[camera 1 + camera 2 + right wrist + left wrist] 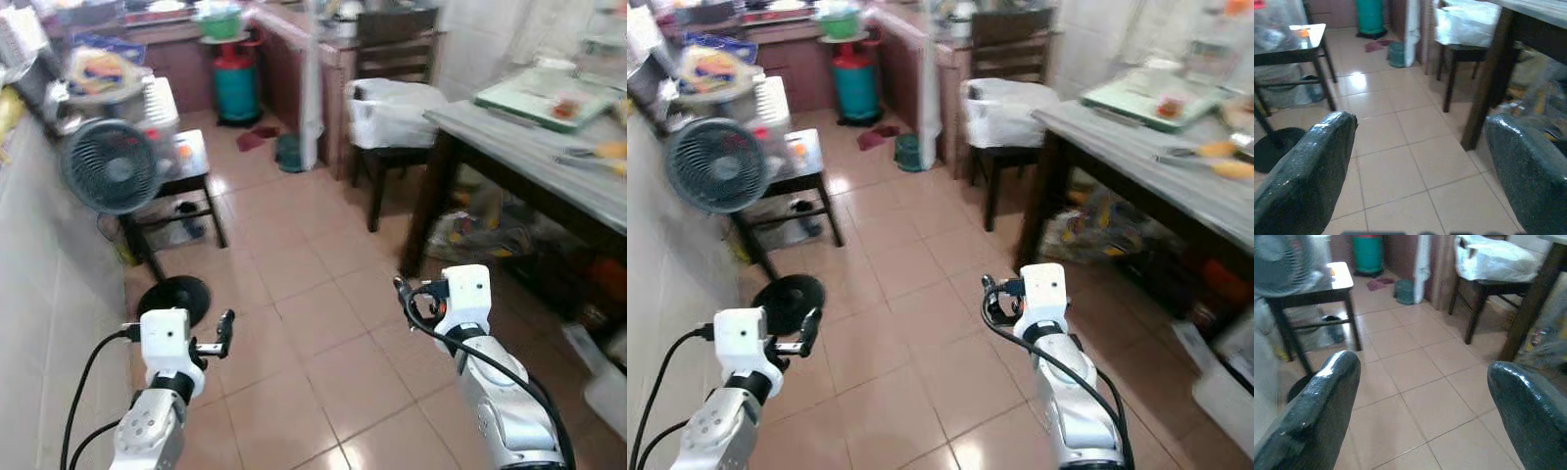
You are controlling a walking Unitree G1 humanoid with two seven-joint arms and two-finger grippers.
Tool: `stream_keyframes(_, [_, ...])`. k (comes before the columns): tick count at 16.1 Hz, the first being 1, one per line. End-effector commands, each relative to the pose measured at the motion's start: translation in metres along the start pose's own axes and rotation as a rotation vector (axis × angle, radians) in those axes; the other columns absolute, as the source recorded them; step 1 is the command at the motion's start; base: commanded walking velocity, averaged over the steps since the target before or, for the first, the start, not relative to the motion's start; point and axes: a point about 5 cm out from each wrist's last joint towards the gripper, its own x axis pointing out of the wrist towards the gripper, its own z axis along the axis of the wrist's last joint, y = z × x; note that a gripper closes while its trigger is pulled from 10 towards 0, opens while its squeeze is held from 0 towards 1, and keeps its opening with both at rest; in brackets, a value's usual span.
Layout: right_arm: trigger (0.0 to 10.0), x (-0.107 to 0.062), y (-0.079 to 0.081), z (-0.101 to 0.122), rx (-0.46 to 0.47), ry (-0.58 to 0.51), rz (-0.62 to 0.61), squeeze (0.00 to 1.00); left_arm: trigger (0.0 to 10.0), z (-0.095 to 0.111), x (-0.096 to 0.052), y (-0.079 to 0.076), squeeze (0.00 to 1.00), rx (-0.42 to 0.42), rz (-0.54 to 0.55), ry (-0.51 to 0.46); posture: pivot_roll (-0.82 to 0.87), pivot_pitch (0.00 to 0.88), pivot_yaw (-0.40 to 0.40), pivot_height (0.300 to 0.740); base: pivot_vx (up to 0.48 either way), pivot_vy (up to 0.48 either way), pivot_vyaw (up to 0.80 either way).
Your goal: Setting the table
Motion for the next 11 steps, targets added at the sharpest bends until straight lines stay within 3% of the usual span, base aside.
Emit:
stream_keyframes(1, [10.0,-0.0002,-0.0007,0.0013,0.003,0.001,-0.007,0.0,10.0,0.0055,0.0026,-0.0008,0.0,0.01,-0.004,-0.019,-0.13,0.039,0.041,0.74,0.0,0.0,-0.8])
stream_keyframes(10, [10.0,-0.0009,-0.0007,0.0013,0.002,0.001,-0.007,0.0,10.0,0.0084,0.0049,0.0013,0.0,-0.025,-0.01,-0.015,-0.14,0.043,0.045,0.74,0.0,0.0,-0.8])
stream_keyframes(11, [10.0,-0.001,-0.0003,0.0012,0.002,0.001,-0.006,0.0,10.0,0.0077,0.0044,0.0012,0.0,-0.022,-0.013,-0.013,-0.14,0.043,0.046,0.74,0.0,0.0,0.0])
